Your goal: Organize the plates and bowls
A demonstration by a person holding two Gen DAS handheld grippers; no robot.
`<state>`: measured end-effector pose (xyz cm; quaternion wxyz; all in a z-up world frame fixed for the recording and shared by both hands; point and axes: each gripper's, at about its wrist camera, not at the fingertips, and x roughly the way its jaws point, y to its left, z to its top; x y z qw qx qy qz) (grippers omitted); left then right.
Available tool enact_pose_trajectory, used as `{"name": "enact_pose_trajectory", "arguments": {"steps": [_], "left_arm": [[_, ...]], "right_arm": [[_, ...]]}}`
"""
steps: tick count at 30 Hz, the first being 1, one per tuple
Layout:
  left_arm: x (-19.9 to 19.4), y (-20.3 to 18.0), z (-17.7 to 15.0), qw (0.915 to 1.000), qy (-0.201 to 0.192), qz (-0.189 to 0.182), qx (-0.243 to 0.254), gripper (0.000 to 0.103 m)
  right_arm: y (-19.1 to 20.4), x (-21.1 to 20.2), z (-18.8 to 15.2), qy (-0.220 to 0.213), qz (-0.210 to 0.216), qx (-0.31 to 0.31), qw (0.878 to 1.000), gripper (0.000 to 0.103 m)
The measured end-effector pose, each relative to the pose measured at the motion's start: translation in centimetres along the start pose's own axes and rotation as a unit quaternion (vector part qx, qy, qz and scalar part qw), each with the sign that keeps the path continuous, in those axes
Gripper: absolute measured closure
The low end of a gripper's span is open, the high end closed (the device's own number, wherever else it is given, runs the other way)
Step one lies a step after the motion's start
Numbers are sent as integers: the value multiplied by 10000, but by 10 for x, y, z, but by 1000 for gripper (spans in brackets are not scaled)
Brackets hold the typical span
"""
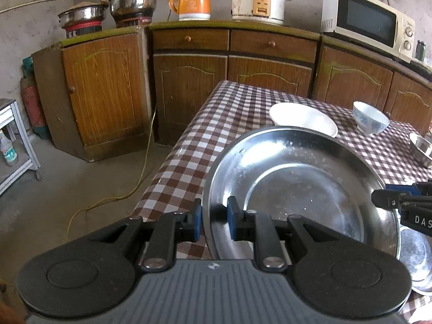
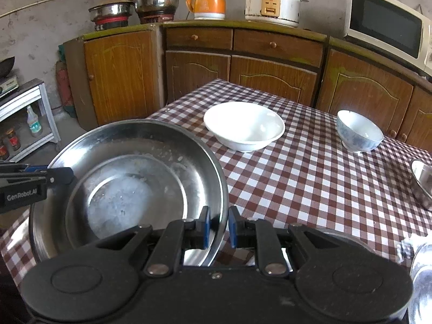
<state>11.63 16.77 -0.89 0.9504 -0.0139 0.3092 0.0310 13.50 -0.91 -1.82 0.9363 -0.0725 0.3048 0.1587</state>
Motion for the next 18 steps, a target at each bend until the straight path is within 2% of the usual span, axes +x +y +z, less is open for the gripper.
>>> {"name": "enact_pose_trajectory", "arguments": {"steps": [18], "left_arm": [[-35, -29, -2, 9997, -187, -103, 140, 82]], "right_arm": [[-21, -52, -11, -239, -95, 138, 9996, 83]]}}
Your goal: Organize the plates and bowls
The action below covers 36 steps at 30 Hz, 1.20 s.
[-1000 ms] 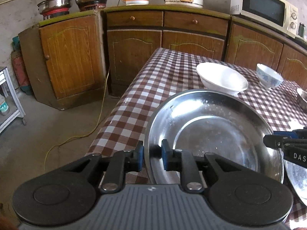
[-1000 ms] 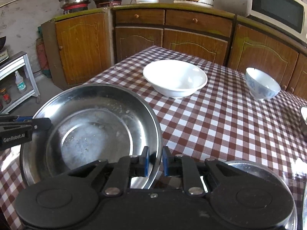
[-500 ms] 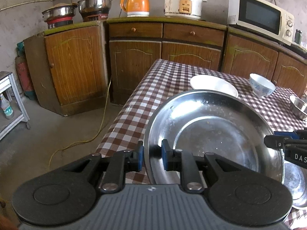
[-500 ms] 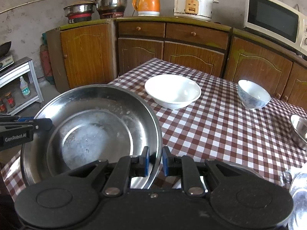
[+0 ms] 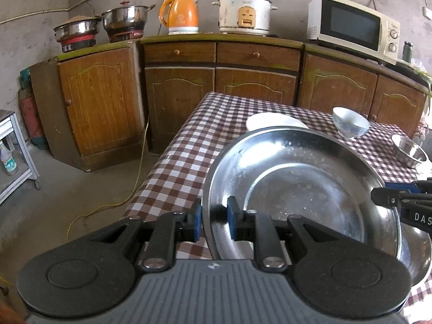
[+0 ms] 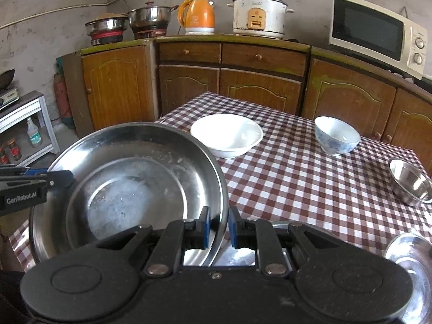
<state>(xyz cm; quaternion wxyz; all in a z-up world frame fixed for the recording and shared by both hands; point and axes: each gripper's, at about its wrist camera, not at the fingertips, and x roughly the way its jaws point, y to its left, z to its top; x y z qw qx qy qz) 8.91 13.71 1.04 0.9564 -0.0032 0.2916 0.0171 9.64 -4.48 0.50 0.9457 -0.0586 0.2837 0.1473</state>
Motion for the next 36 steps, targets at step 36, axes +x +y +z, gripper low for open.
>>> {"name": "enact_pose_trajectory", "arguments": {"steps": [36], "left_arm": [[-31, -72, -11, 9975, -118, -522, 468, 82]], "right_arm": [[-68, -74, -32, -177, -472, 479, 9976, 83]]}}
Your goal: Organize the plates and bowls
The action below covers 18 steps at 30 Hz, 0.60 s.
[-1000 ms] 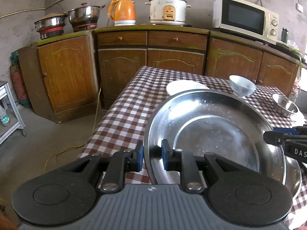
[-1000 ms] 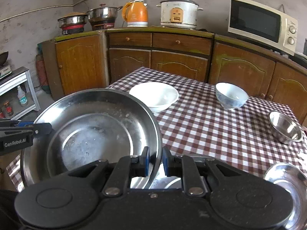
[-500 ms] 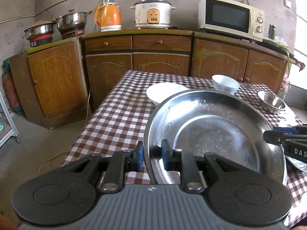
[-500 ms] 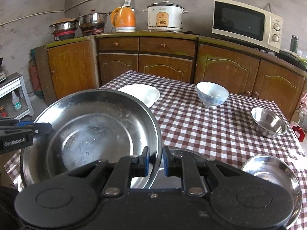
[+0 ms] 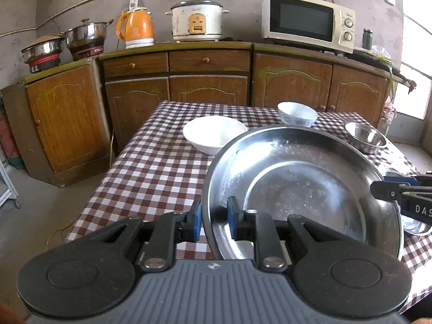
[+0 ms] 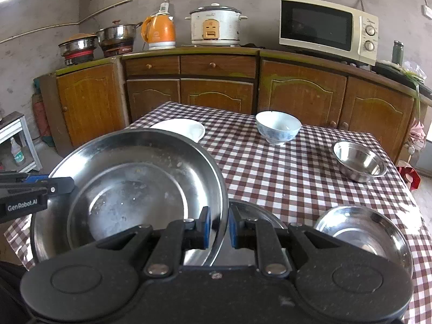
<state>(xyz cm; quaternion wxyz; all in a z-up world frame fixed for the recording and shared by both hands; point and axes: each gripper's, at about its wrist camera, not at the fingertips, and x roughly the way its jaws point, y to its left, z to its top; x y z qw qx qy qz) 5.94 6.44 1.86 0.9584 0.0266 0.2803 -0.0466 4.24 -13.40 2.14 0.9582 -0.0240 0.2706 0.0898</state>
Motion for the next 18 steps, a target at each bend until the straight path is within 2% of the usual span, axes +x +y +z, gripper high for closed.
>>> {"name": "enact_pose_trajectory", "arguments": {"steps": [18], "left_arm": [[-2, -27, -4, 9997, 17, -170, 156, 81]], "right_arm": [[-25, -14, -11, 20, -208, 165, 9996, 83]]}}
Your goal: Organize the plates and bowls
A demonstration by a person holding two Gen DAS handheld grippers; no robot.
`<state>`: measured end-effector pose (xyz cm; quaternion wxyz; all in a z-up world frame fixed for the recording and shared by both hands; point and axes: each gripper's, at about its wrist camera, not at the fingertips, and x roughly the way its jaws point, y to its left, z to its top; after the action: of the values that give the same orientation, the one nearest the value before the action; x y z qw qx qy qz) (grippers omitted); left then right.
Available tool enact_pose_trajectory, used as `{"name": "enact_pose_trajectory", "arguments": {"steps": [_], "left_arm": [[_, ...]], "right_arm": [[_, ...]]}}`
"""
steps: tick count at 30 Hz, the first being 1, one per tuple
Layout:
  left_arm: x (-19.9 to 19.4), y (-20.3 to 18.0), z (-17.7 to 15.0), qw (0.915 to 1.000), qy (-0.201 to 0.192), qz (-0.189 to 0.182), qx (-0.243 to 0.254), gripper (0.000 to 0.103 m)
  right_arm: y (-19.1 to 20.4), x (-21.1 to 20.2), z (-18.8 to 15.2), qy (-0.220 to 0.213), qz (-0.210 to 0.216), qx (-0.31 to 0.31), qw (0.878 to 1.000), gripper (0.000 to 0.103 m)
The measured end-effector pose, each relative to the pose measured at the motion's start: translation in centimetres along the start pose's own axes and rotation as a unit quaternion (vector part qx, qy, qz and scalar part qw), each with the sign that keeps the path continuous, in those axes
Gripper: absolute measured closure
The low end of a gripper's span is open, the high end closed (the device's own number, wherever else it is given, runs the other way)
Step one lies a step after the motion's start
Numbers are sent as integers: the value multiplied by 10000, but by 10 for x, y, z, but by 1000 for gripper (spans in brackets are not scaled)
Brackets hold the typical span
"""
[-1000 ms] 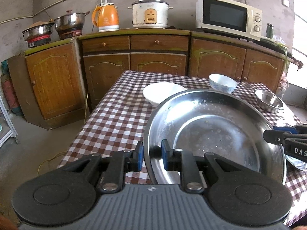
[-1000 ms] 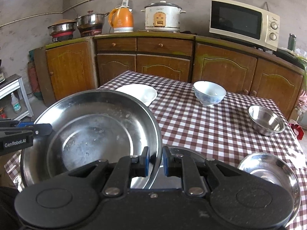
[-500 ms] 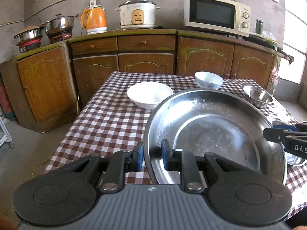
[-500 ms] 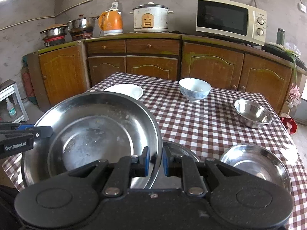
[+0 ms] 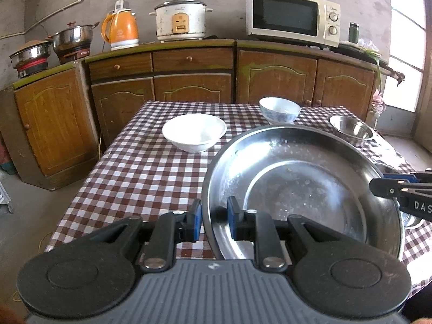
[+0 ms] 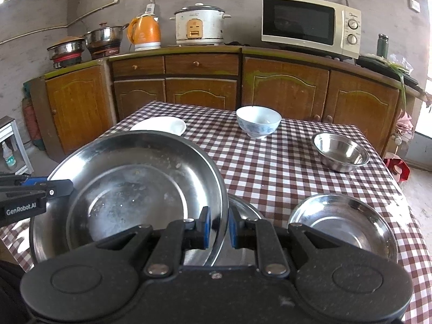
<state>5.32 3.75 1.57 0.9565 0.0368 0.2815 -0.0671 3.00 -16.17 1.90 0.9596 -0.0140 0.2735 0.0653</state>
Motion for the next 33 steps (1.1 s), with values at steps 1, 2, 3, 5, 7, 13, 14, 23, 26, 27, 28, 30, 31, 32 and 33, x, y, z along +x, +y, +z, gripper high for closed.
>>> {"name": "enact_pose_trajectory", "arguments": {"steps": [1, 2, 3, 5, 7, 13, 14, 23, 26, 27, 28, 30, 31, 32, 33], "left_arm": [[0, -1, 0, 10000, -2, -7, 8, 81], [0, -3, 0, 10000, 0, -19, 15, 81], [1, -4, 0, 10000, 3, -35, 17, 81], [1, -8, -1, 10000, 6, -61, 51, 81], [2, -11, -1, 9999, 8, -84, 68, 81], [5, -19, -3, 9998, 24, -159, 90, 81], [5, -21, -3, 9998, 27, -168, 92, 81], [9, -30, -3, 9996, 55, -230, 135, 81], [12, -34, -3, 9996, 68, -251, 143, 81], [13, -35, -3, 9995, 68, -253, 150, 81], [14, -36, -3, 9995, 70, -256, 155, 81], [16, -38, -2, 9995, 74, -261, 160, 81], [17, -39, -1, 9995, 72, -264, 163, 81], [18, -41, 0, 9995, 74, -266, 168, 81], [19, -42, 1, 9994, 74, -271, 177, 81]], "right_arm": [[-2, -1, 0, 1, -12, 11, 10000, 83], [-3, -1, -1, 1, -22, 22, 10000, 83], [-5, -2, -1, 3, -36, 32, 10000, 83], [-8, -3, -2, 2, -67, 50, 10000, 83], [-12, -4, -4, 5, -95, 75, 9999, 83], [-22, -7, -8, 21, -153, 131, 9998, 83], [-23, -8, -8, 23, -167, 140, 9998, 83], [-33, -11, -12, 38, -228, 231, 9995, 83], [-37, -10, -14, 63, -251, 259, 9993, 83], [-38, -10, -15, 68, -258, 266, 9993, 83], [-39, -9, -15, 74, -265, 280, 9992, 83], [-41, -8, -15, 84, -284, 296, 9991, 83], [-42, -7, -15, 92, -293, 301, 9991, 83], [-43, -7, -15, 100, -302, 315, 9990, 83], [-45, -6, -14, 104, -315, 322, 9989, 83]]}}
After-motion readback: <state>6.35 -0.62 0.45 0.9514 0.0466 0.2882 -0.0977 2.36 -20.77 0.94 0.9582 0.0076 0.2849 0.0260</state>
